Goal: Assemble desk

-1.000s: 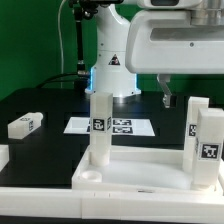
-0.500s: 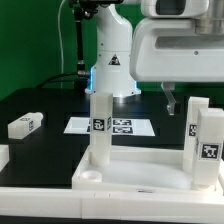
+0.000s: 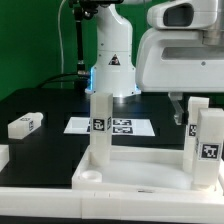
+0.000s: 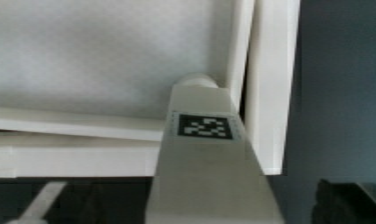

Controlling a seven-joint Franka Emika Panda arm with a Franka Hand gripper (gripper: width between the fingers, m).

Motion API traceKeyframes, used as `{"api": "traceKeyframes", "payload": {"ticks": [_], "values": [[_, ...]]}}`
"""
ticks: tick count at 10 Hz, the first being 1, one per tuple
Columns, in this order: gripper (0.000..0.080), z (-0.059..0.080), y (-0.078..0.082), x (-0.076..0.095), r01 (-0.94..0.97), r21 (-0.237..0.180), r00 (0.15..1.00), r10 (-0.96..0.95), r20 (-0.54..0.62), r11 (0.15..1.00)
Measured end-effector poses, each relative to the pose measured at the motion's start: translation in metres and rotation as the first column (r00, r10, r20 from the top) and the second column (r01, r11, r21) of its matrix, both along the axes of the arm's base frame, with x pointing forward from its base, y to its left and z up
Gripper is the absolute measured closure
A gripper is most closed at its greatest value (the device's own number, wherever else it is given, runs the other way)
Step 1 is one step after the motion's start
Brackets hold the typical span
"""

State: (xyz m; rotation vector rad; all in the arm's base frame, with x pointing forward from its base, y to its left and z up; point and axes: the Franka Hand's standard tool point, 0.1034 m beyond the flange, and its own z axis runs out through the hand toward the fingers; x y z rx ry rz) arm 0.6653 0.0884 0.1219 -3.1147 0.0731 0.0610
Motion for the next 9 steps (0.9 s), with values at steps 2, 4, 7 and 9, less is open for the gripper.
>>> {"api": "traceKeyframes", "payload": {"ticks": [2,4,7,9], "values": [[0.0513,-0.0003,-0.0006,-0.0002,0.001,0.000,1.000,-0.001,-0.001,1.000],[0.0511,-0.0003,-0.0007,-0.0002,0.001,0.000,1.000,-0.001,-0.001,1.000],[0.0511,-0.0003,-0.0003,-0.0002,0.078,-0.002,0.997,-0.078,-0.003,0.997],[0.0511,-0.0004,0.0006,-0.0002,0.231,-0.003,0.973,-0.231,-0.005,0.973]]}}
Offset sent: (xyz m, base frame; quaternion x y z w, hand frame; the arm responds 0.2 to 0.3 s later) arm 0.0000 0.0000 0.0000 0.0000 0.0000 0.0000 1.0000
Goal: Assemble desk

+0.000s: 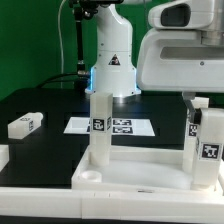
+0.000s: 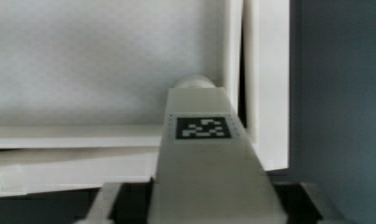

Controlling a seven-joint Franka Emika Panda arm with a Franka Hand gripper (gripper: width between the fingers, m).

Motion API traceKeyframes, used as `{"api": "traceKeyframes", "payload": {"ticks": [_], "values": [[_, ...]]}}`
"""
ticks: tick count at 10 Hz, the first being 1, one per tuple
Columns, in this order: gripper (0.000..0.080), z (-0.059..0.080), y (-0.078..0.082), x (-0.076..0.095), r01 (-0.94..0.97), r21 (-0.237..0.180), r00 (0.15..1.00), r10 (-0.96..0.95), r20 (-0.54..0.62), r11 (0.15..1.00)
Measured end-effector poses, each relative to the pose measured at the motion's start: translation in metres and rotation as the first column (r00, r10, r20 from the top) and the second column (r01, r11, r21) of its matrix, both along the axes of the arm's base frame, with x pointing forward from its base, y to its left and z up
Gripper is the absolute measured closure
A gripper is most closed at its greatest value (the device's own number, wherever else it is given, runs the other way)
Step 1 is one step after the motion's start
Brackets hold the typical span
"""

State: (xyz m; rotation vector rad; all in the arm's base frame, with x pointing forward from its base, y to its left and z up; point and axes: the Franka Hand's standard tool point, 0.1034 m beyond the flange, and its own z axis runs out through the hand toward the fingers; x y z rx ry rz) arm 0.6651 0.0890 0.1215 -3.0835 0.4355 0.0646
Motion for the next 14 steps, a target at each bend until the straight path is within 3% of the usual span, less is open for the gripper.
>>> {"api": "traceKeyframes", "payload": {"ticks": [2,4,7,10,12,13,14], "values": [[0.0509,-0.001,-0.001,0.000,0.162,0.013,0.987,-0.162,0.005,0.987],[0.0509,-0.001,0.001,0.001,0.392,0.027,0.920,-0.392,-0.001,0.919],[0.0509,-0.002,0.008,0.002,0.699,0.031,0.715,-0.698,-0.020,0.715],[0.0509,-0.003,0.010,0.001,0.842,0.025,0.540,-0.841,-0.040,0.539],[0.0498,-0.003,0.011,0.001,0.831,0.026,0.557,-0.830,-0.040,0.556],[0.0286,-0.003,0.011,0.001,0.811,0.029,0.585,-0.810,-0.038,0.584],[0.0286,-0.004,0.010,-0.002,0.739,0.008,0.674,-0.738,-0.031,0.674]]}}
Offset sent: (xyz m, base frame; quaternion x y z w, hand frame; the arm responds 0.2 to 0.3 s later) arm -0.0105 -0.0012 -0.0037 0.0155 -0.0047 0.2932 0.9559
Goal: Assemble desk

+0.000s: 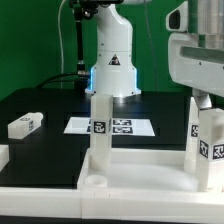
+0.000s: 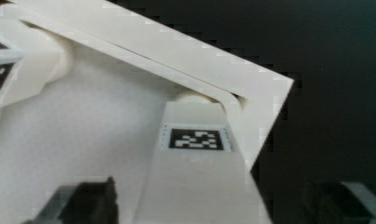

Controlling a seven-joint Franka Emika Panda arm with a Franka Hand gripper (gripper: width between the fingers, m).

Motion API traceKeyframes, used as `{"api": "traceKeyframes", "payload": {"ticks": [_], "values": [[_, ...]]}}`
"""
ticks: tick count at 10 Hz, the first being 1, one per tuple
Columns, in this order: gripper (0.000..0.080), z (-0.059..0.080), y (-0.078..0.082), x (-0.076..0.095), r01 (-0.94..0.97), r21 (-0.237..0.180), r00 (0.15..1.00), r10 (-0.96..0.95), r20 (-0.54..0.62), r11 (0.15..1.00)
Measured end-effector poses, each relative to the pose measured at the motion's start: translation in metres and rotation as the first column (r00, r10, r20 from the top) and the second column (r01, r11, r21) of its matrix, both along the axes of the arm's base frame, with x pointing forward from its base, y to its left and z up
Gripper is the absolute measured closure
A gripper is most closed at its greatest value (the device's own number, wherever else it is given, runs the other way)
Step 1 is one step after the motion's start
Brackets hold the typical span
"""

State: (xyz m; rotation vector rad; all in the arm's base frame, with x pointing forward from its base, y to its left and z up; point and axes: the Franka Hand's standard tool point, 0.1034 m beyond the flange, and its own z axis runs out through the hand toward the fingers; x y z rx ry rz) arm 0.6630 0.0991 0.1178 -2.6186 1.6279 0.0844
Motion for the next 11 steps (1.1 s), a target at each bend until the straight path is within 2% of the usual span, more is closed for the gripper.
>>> {"api": "traceKeyframes", "payload": {"ticks": [1,2,6,9,11], "values": [[0.0193,0.0000,0.0015,0.0005,-0.082,-0.008,0.997,0.082,-0.003,0.997],[0.0160,-0.0001,0.0006,0.0014,-0.123,-0.008,0.992,0.123,0.004,0.992],[0.0150,-0.0004,0.0001,0.0013,-0.382,-0.008,0.924,0.382,0.022,0.924],[0.0150,0.0030,0.0029,0.0022,-0.625,-0.019,0.779,0.626,0.044,0.780],[0.0150,0.0044,0.0041,0.0065,-0.763,-0.042,0.642,0.763,0.071,0.646]]}}
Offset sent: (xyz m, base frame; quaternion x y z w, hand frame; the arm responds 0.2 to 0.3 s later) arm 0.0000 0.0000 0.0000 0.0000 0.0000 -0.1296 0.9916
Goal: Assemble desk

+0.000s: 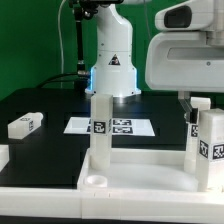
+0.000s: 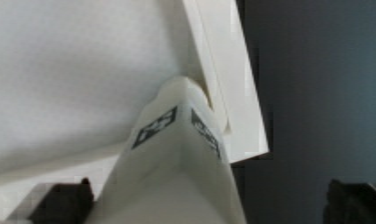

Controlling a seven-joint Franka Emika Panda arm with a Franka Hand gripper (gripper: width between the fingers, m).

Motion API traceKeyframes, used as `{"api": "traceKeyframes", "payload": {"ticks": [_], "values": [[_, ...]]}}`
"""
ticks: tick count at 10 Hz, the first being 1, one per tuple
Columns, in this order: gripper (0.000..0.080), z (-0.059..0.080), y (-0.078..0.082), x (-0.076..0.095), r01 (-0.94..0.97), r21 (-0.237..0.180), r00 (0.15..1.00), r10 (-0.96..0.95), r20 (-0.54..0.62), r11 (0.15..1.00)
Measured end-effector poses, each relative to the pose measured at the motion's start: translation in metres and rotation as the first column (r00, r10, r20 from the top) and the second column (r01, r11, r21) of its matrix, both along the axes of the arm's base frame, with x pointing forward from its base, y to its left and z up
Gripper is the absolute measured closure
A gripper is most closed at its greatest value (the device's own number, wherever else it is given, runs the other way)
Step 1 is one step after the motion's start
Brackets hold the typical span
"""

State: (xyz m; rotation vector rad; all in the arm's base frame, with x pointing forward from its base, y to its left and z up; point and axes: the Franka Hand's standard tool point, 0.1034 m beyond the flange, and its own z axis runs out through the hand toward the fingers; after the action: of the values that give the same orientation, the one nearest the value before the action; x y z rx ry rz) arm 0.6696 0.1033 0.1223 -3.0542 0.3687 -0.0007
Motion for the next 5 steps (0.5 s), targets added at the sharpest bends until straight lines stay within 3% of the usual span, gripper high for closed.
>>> {"api": "traceKeyframes", "payload": {"ticks": [5], "values": [[0.0150,-0.0005,-0.0040,0.0023,-0.349,-0.023,0.936,0.350,0.031,0.937]]}}
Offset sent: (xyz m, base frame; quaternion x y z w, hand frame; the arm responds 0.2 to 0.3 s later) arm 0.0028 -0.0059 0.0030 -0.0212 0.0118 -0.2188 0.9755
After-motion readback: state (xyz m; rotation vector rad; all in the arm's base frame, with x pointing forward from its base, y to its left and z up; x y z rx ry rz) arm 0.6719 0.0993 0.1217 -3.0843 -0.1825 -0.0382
